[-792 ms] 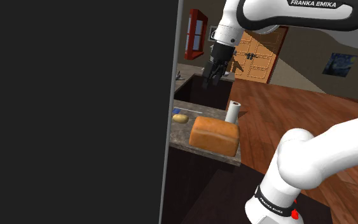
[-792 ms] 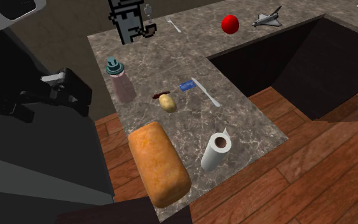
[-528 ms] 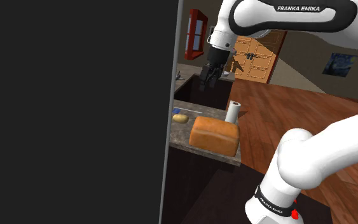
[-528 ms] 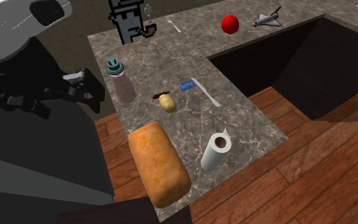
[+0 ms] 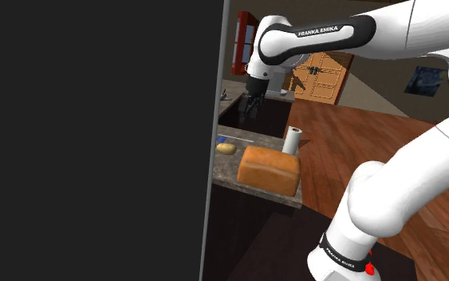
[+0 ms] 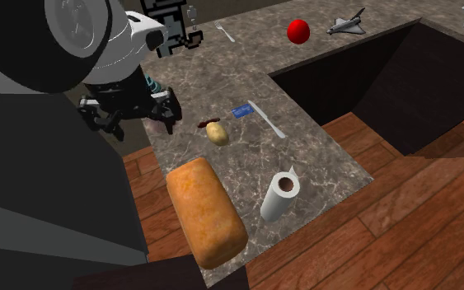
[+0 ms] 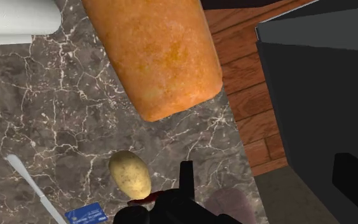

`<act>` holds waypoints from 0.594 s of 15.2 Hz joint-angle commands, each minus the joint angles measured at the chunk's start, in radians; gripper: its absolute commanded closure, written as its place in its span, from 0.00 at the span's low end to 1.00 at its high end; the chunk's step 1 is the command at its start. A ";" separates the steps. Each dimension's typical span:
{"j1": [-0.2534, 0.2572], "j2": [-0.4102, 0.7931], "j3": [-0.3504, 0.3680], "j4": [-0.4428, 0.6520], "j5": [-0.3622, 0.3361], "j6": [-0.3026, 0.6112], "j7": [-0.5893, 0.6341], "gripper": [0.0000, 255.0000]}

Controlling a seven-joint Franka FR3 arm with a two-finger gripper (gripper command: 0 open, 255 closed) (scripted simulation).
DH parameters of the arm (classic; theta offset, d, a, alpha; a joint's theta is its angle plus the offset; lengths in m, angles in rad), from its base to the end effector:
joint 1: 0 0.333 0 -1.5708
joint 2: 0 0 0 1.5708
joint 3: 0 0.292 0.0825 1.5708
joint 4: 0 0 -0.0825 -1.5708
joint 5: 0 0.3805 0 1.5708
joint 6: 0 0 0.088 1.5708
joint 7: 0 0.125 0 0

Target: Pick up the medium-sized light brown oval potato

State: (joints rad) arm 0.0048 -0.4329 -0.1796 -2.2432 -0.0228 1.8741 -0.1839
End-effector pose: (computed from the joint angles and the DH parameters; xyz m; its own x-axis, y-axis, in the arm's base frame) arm 0.4306 -0.0837 0.5001 0.9974 0.0279 0.0666 0.0307 -0.9987 -0.0414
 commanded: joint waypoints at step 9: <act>-0.012 0.378 -0.097 0.170 0.049 0.126 -0.191 0.00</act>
State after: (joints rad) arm -0.0064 -0.0884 -0.2715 -2.0821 0.0200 1.9844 -0.3590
